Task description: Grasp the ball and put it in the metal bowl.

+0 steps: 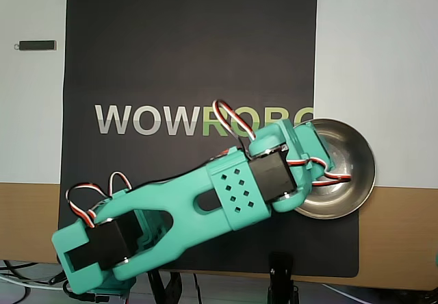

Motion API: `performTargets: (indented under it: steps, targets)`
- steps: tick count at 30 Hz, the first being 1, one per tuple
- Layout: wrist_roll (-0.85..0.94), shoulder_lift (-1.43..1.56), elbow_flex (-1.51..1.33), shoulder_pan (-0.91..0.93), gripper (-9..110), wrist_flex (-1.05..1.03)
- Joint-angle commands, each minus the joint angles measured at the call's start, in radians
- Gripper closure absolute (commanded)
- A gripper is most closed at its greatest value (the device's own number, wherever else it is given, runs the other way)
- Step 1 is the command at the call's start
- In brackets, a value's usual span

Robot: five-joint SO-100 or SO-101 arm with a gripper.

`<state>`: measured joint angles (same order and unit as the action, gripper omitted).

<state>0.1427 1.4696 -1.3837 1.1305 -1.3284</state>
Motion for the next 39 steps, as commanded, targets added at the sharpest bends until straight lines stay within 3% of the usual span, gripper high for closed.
performTargets:
  steps: [1, 39]
  targets:
    - [-0.005, 0.005, 0.044, 0.025, 85, 0.005]
    - [-0.005, -0.327, 0.288, 0.049, 85, 0.014]
